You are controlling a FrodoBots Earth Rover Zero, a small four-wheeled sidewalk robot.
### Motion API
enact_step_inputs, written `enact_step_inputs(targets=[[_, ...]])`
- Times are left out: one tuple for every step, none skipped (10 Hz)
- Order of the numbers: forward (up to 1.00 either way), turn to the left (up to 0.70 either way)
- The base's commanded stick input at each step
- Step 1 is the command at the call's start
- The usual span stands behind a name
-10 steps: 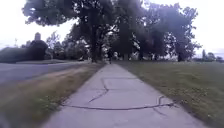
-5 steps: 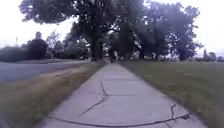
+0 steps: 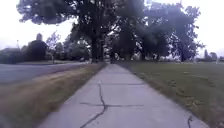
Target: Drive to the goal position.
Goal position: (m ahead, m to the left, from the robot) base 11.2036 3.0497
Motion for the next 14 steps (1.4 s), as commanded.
enact_step_inputs(targets=[[0.7,0.0],[0.7,0.0],[0.7,0.0],[0.7,0.0],[0.7,0.0],[0.7,0.0],[0.7,0.0],[0.7,0.0],[0.7,0.0],[0.7,0.0],[0.7,0.0],[0.7,0.0],[0.7,0.0],[0.7,-0.11]])
